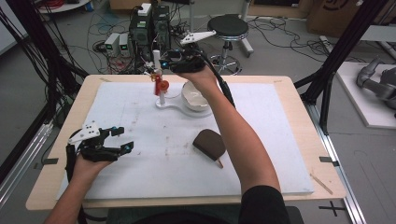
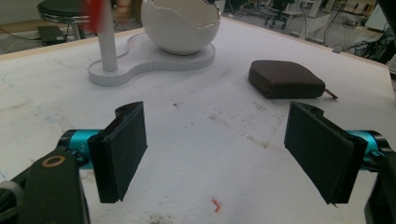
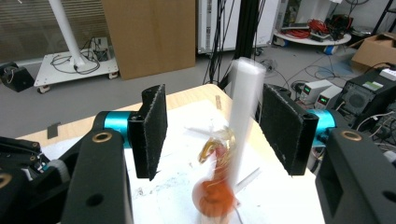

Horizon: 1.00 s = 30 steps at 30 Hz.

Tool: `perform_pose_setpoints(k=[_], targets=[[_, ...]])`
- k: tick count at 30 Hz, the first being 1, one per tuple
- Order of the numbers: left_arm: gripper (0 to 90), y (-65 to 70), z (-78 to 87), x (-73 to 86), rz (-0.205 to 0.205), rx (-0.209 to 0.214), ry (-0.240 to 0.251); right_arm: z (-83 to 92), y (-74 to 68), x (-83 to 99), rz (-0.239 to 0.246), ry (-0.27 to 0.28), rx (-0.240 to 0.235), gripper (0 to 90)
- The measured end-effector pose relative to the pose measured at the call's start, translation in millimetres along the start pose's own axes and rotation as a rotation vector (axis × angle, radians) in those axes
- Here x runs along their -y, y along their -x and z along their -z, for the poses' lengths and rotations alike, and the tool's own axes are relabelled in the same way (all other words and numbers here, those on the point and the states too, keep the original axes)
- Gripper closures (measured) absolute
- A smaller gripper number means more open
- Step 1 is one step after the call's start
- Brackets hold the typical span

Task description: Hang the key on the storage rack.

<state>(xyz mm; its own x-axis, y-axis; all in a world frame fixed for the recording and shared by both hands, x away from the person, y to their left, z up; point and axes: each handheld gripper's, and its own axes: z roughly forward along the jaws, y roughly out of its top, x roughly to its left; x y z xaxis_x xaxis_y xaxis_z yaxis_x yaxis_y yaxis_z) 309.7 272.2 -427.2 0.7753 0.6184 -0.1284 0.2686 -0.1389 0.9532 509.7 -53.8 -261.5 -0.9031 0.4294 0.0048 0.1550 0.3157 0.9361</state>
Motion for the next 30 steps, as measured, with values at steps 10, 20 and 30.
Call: perform_pose_setpoints(k=[10,20,30], targets=[[21.1,-0.8,-0.9,-0.3,-0.001,0.001,0.000,18.9,-4.9,7.6,0.021,0.006,0.008,39.2],[21.1,1.1,-3.3,-1.7,-0.002,0.007,0.000,67.6,-15.7,30.4,0.064,-0.024,0.055,36.7],[21.1,0.9,-10.1,-3.8,-0.006,0.024,-0.003,122.0,-26.6,70.0,0.037,0.003,0.105,34.0]])
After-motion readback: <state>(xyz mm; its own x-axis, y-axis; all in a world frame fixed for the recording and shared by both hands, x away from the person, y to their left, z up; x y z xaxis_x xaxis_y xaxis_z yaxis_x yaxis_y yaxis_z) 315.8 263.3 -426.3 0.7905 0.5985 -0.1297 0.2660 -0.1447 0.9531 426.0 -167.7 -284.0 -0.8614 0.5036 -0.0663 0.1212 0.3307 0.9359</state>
